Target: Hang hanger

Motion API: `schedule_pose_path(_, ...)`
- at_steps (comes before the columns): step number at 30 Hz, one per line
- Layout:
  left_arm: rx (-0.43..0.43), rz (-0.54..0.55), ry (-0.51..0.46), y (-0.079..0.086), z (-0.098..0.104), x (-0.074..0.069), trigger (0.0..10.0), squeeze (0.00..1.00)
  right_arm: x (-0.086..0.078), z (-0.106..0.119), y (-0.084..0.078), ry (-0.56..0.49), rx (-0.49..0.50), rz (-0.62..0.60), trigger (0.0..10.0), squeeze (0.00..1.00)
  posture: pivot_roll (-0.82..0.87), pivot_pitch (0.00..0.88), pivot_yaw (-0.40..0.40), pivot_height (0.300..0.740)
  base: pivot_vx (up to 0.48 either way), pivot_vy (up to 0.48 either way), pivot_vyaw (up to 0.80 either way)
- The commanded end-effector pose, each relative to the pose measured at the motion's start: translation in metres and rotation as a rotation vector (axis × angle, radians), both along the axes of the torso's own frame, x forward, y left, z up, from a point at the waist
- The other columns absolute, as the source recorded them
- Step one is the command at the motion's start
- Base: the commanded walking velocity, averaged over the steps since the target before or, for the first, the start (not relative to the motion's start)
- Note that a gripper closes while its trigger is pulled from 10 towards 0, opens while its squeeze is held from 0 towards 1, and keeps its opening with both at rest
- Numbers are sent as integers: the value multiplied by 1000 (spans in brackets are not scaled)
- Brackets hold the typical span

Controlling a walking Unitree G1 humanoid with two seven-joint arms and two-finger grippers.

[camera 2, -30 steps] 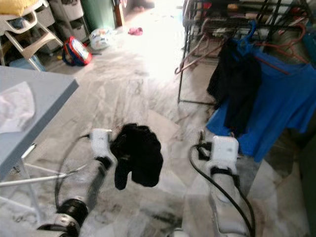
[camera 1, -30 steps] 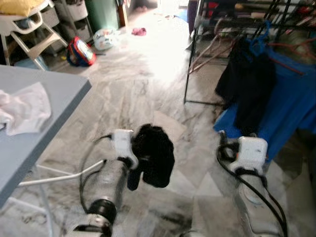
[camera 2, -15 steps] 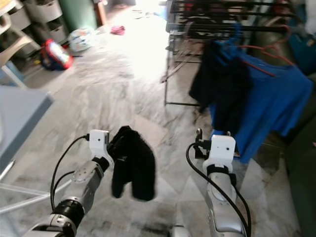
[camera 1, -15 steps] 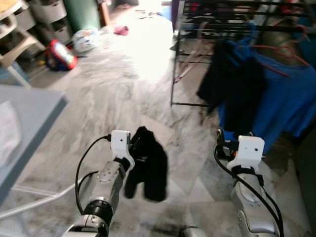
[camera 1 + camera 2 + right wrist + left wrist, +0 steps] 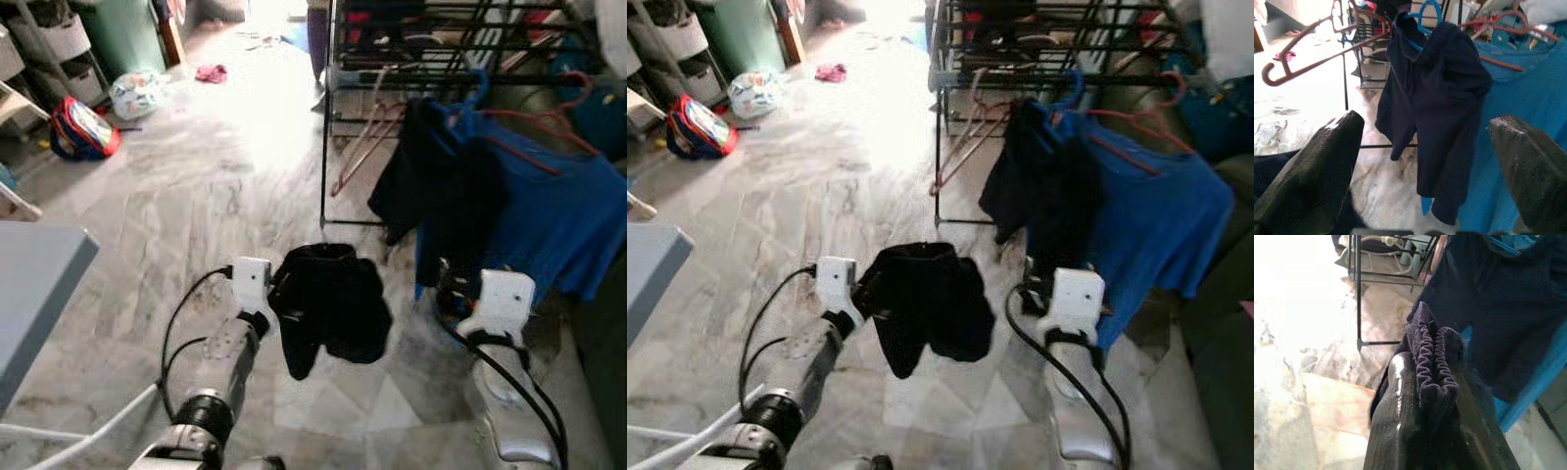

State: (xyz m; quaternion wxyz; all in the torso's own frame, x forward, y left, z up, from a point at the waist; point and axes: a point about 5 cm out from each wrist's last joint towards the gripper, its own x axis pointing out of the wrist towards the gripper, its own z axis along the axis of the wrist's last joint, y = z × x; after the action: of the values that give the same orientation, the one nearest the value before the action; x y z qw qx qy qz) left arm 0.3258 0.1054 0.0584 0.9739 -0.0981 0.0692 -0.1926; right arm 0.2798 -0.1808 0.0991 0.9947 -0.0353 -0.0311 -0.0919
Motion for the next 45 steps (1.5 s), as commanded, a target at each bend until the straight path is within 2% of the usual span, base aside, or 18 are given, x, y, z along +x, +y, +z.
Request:
schedule_pose_path(1,-5,-29,-11,-9,3,1,10000,0,-3,-2,-8,15,-6,-24,10000,0,-91,130,32,740,285,386,0)
schedule_pose_path(20,-1,-38,-10,-13,3,0,10000,0,-3,-2,-8,14,-12,-32,10000,0,-86,134,31,740,275,377,0)
schedule_pose_path(27,15,14,-3,-12,0,-1,10000,0,-4,-4,-9,27,-16,-22,10000,0,-75,125,-4,740,0,0,0)
schedule_pose_path(28,16,50,-2,-8,-2,-3,10000,0,-1,-4,-7,35,-29,8,10000,0,-60,109,-40,740,0,0,0)
schedule_pose_path(32,-3,85,3,-6,-6,-6,10000,0,7,1,-7,35,-54,49,10000,0,-46,93,-63,740,0,0,0)
schedule_pose_path(41,-9,57,-16,-7,-3,-5,10000,0,16,4,-3,27,-55,61,10000,0,-33,76,-50,740,0,0,0)
schedule_pose_path(45,-21,28,-34,-7,2,-2,10000,0,16,2,-1,25,-43,49,10000,0,-41,86,-31,740,0,0,-800)
